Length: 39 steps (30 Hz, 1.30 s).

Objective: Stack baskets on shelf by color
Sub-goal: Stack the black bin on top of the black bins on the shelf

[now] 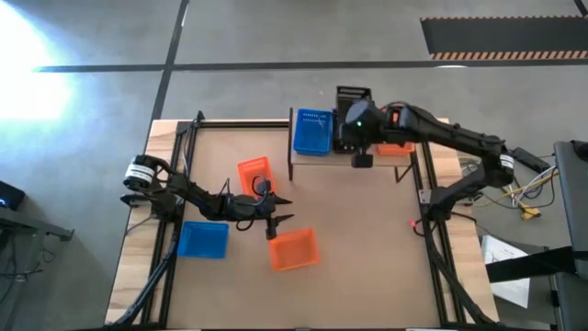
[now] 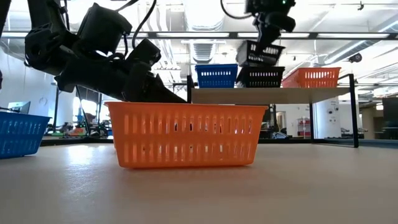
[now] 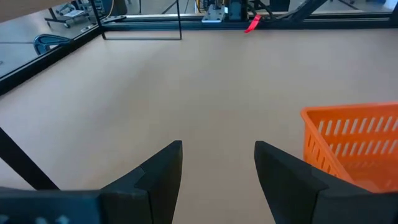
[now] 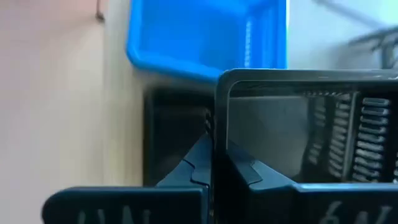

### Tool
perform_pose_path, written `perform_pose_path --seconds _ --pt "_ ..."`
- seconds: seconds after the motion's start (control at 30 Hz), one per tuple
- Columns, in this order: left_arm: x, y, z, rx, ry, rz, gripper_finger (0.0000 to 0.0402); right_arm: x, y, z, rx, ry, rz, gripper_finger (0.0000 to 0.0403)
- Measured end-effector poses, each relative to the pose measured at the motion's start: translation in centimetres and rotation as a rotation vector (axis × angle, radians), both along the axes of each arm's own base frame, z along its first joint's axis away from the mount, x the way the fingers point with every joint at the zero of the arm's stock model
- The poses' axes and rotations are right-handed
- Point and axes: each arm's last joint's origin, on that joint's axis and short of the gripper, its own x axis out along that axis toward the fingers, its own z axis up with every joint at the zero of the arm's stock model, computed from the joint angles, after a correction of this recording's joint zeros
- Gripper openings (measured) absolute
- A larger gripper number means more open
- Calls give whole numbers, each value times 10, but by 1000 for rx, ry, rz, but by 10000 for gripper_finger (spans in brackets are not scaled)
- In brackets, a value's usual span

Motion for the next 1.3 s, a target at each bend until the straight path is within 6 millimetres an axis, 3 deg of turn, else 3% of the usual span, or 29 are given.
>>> perform_pose_path --seconds 0.63,1.1,1.3 --pt "0 0 0 2 -1 1 185 1 -1 -6 73 6 -35 14" --pt "0 0 0 1 -1 0 185 2 0 -9 98 -5 -76 125" --pt "0 0 0 2 -1 0 185 5 2 -14 206 -30 -59 155"
